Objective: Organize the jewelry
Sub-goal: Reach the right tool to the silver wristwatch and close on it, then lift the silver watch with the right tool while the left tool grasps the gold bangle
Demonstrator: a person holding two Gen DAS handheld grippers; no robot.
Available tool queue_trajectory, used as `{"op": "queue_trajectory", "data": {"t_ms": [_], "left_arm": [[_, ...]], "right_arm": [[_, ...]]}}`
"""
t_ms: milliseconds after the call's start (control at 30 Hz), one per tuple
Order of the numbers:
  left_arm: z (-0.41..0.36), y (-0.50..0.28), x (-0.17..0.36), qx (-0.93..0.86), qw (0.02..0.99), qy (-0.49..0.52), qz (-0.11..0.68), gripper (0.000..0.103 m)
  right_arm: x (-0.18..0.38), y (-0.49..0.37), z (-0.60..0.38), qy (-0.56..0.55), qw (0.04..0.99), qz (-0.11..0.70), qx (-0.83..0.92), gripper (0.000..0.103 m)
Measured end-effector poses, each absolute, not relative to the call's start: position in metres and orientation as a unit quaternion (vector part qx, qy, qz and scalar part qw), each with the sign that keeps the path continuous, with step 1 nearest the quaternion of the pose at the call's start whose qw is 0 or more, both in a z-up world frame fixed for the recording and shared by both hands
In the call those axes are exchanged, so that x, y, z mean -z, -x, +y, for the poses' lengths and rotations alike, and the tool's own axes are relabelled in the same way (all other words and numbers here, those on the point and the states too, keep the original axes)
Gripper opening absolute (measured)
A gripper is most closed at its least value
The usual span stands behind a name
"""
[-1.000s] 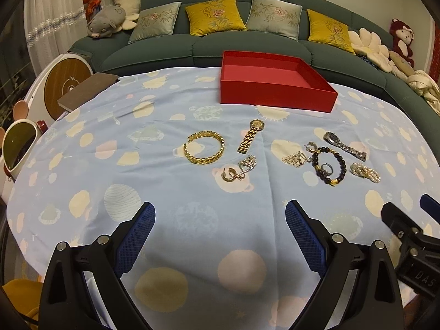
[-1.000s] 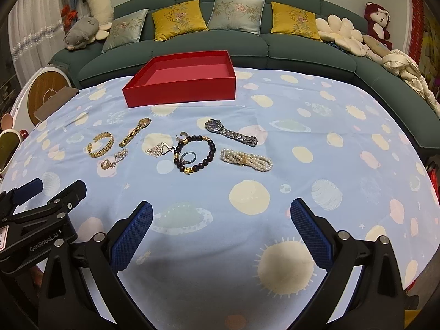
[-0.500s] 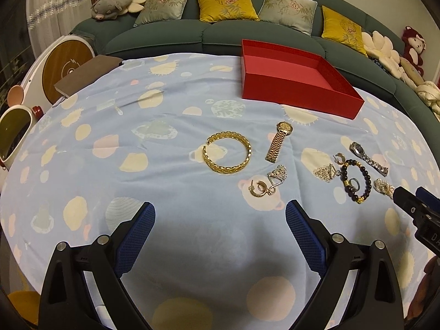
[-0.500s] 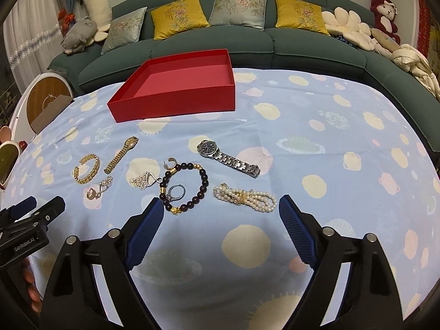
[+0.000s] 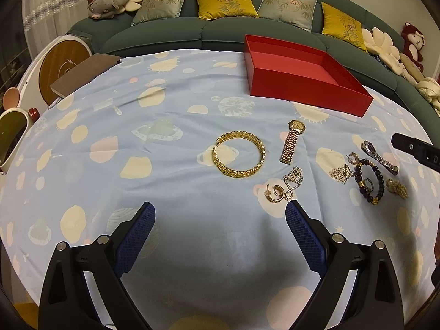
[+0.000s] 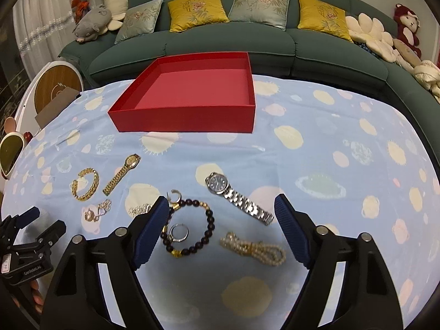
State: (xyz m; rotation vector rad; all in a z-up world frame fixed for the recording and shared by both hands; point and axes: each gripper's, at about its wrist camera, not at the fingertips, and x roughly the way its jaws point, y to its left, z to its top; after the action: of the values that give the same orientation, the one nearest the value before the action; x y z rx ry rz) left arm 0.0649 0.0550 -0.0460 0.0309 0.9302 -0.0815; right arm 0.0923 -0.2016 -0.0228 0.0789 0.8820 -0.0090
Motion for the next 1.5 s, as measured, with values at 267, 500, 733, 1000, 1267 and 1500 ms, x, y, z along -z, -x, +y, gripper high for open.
{"op": "queue_trajectory", "data": {"t_ms": [267,500,733,1000,1267,1500], "left_arm": [[0.053,-0.070,0.052,0.050,0.888,-0.014,0.457,0.094],[0.059,-0.073,0.054,0.044,0.884,0.005,0.465,0.094],[0.059,-0.074,0.054,0.046,0.883,0.006,0.467,0.094],[0.059,-0.075,0.053,0.053,0.885,0.014,0.461,0.094],[0.035,-0.069,0.044,0.082,0.890,0.016,0.448,0.094],[0.026,-0.071,0.046,0.071,0.894,-0.015,0.443,0.094]], "right_arm": [[0.054,-0.127,-0.213,-0.029,0.882,0.470,0.010,0.057],[0.075,-0.131,-0.205,-0.012,0.871,0.492,0.000,0.053],[0.076,-0.142,-0.201,-0.011,0.878,0.478,-0.011,0.044],[0.072,-0.141,-0.205,-0.028,0.876,0.482,-0.013,0.024],[0.029,-0.104,-0.236,-0.058,0.901,0.430,0.012,0.024],[0.013,-0.063,-0.255,-0.071,0.906,0.417,0.024,0.024]]}}
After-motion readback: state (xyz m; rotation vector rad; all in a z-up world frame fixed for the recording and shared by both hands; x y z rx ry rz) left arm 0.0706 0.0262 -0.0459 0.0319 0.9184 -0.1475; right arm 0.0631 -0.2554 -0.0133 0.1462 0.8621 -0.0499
